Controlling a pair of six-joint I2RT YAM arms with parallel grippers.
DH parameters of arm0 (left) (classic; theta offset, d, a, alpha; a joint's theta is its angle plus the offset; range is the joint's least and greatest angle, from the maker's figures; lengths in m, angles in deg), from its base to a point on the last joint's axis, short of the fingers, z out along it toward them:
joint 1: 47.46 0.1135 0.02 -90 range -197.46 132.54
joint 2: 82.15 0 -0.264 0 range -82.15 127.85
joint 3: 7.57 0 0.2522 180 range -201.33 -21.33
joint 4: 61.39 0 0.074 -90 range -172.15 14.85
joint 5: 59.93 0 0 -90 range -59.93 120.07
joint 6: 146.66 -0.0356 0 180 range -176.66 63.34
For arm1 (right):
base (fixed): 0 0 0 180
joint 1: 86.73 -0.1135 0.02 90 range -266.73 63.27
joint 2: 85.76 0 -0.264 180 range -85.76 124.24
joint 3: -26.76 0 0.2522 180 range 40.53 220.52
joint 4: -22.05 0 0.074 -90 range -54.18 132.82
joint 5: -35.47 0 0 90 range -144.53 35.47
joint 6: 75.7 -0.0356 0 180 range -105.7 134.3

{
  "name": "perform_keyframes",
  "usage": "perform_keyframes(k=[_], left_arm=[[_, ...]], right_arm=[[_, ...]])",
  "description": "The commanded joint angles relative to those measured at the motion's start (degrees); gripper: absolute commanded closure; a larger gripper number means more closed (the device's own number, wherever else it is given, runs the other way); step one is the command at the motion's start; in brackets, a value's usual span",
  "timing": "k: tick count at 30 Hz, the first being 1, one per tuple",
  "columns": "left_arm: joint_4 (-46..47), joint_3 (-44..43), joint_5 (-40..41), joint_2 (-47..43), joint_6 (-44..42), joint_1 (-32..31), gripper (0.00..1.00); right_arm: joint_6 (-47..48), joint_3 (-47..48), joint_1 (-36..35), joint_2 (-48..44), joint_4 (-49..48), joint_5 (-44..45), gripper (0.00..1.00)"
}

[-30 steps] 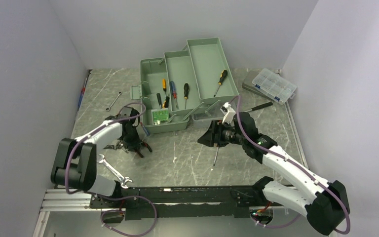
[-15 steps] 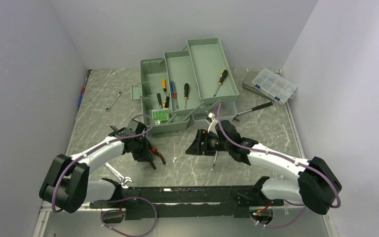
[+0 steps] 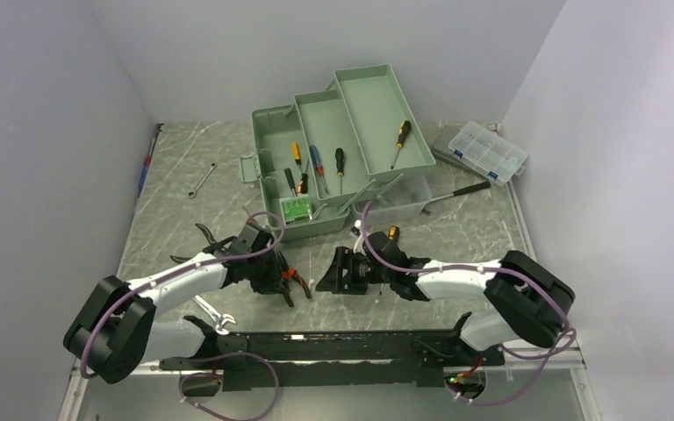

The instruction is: Pack the tool kit

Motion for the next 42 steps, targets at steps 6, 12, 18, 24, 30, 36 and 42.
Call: perform_keyframes(k=[6, 12, 18, 24, 30, 36, 42], left_arm=[[3.5, 3.3, -2.2, -5.0, -1.4, -3.0, 1.00], [3.5, 5.3, -2.5, -8.0, -0.7, -3.0, 1.00], [4.0, 5.9, -3.8, -10.3, -0.4, -3.1, 1.00], [1.1, 6.0, -2.5, -15.3, 0.9, -3.3, 1.00], [-4.8, 5.2, 0.6, -20.9, 1.6, -3.3, 0.85], [-12.2, 2.3, 4.5, -24.9, 1.4, -3.3, 0.53], [-21.5, -3.1, 10.3, -27.5, 0.3, -3.2, 0.34]], right_arm=[[-2.5, 4.0, -2.7, 12.2, -12.8, -2.6, 0.34], [-3.9, 8.4, -5.1, 19.5, -16.4, -5.0, 0.38], [-5.7, 9.4, -6.7, 23.0, -19.6, -6.4, 0.52], [-4.9, 11.6, -7.8, 23.9, -18.5, -6.7, 0.80], [-2.4, 14.1, -8.7, 22.8, -13.7, -5.2, 1.00], [-1.3, 15.0, -9.2, 22.3, -11.4, -4.4, 1.00], [0.7, 16.9, -10.1, 21.5, -8.6, -3.7, 1.00]])
